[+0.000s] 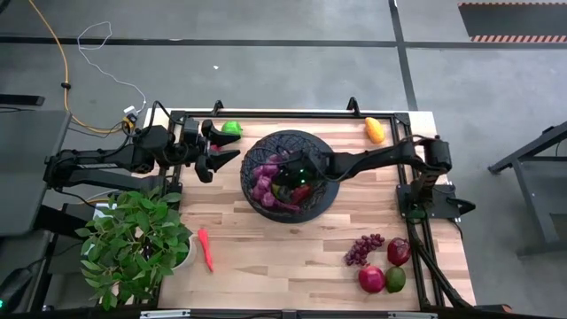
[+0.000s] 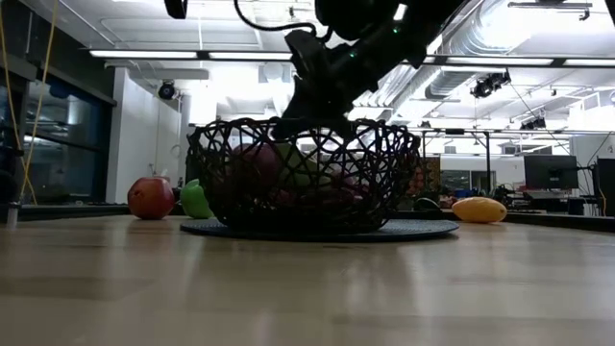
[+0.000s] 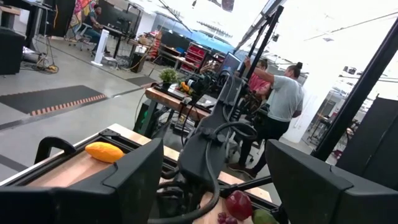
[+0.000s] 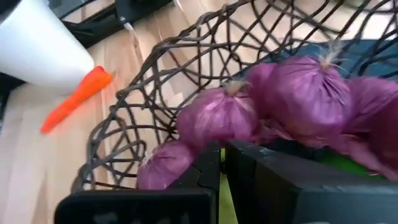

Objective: Build produce basket
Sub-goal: Put the green pear into basket, then put the yellow mango into basket

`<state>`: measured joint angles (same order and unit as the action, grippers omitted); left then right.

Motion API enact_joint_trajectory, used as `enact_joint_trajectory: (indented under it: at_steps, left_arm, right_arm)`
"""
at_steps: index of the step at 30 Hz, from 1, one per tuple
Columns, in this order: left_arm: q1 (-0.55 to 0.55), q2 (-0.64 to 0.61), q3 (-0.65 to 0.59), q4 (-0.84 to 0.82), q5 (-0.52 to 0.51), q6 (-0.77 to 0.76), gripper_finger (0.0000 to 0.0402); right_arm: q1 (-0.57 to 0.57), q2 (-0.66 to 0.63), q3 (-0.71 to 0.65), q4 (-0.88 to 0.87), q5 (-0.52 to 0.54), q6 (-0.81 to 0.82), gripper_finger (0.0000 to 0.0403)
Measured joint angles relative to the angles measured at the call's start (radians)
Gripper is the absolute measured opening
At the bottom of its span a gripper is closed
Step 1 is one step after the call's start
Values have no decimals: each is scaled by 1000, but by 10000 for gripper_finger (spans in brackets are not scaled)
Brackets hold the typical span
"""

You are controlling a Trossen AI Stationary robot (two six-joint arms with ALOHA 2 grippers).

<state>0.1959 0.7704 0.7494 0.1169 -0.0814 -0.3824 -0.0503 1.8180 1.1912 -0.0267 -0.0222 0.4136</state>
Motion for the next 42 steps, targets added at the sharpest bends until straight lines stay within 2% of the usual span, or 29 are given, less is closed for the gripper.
enact_joint_trajectory:
  at_steps: [15,19,24,28,31,37,42]
  left_arm:
    - [0,0,0,0,-5,27,271]
    - [0,0,0,0,-5,27,271]
    - [0,0,0,0,-7,27,271]
    - [0,0,0,0,-8,27,271]
    - [0,0,0,0,-9,27,271]
    - [0,0,0,-1,-8,27,271]
    - [0,0,0,-19,-12,27,271]
  right_arm:
    - [18,6,0,-6,-5,32,12]
    - [18,-4,-1,-16,-12,31,48]
    - [17,-52,-3,-79,22,-7,133]
    - [4,-129,-3,-179,52,-57,200]
    - [-21,-197,-3,-270,60,-78,232]
    - [-52,-363,-9,-394,88,-128,248]
    - [-39,-555,-173,-308,173,-97,248]
